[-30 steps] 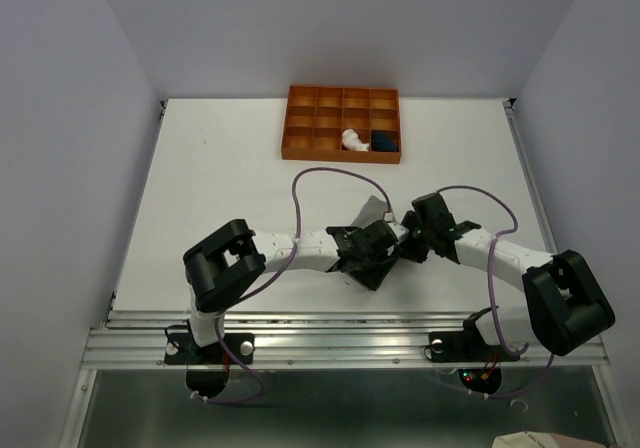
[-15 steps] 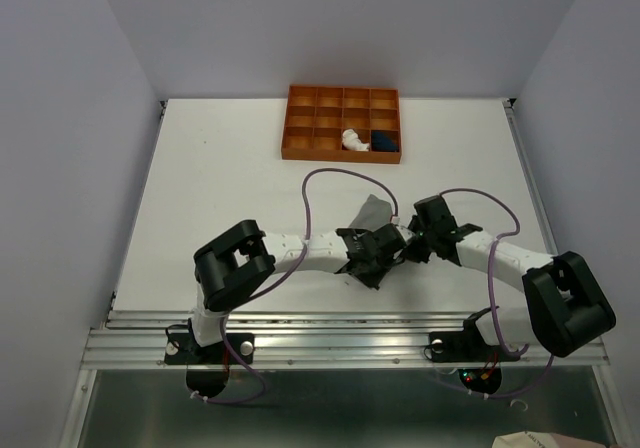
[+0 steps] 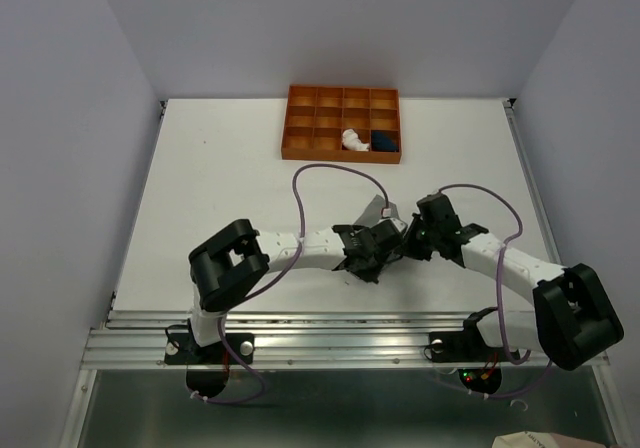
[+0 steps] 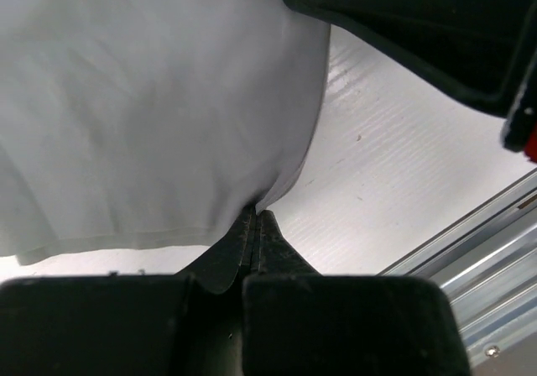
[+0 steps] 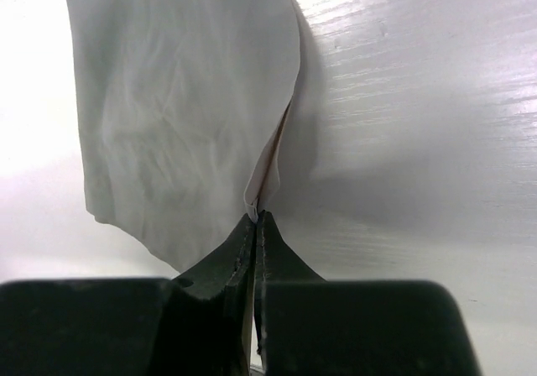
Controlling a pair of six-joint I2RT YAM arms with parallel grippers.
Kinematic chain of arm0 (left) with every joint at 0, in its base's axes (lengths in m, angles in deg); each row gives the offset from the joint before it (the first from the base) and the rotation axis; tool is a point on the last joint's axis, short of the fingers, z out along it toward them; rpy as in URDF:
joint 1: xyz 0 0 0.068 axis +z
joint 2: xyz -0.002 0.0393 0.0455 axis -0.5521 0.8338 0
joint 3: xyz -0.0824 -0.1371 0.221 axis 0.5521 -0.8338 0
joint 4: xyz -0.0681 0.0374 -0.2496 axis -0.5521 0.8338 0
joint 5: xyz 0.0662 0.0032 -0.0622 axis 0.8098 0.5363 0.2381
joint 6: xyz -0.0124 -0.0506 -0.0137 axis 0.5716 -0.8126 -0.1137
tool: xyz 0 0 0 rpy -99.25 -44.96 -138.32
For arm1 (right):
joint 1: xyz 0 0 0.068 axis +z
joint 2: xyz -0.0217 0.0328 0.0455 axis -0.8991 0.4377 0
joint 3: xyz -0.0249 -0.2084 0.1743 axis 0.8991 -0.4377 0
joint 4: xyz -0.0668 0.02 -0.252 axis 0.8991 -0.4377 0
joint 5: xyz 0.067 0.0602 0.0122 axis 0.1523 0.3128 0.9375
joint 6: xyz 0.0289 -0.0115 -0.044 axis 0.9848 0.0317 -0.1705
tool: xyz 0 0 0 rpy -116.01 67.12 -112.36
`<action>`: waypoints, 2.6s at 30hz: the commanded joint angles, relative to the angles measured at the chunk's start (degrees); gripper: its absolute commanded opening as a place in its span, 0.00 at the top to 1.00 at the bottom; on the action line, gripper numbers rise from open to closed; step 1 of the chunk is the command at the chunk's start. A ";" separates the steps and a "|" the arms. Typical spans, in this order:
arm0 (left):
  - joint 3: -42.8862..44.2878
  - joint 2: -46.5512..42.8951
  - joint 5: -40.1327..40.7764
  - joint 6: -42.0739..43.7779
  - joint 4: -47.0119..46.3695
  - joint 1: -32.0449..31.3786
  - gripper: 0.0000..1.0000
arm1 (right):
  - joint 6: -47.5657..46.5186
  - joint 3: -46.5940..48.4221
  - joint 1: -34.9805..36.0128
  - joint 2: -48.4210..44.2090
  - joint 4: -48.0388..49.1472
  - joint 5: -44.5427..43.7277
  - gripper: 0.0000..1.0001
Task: Roll the underwear
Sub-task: Fold the underwear
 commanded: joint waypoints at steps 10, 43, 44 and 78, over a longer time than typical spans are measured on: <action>-1.22 -8.67 -0.80 -3.83 0.43 6.79 1.00 | -5.91 10.13 -0.36 4.16 -1.96 1.98 0.99; -5.35 -8.23 -6.87 -5.85 1.58 14.88 1.00 | -17.42 32.27 4.11 25.87 -6.00 2.16 0.95; -5.52 -8.23 -6.87 -6.12 1.49 14.97 1.00 | -17.51 32.63 4.12 26.31 -6.26 1.55 0.95; -6.49 -9.72 1.48 -10.07 6.41 17.96 0.56 | -17.16 39.31 5.17 33.79 1.73 7.96 0.45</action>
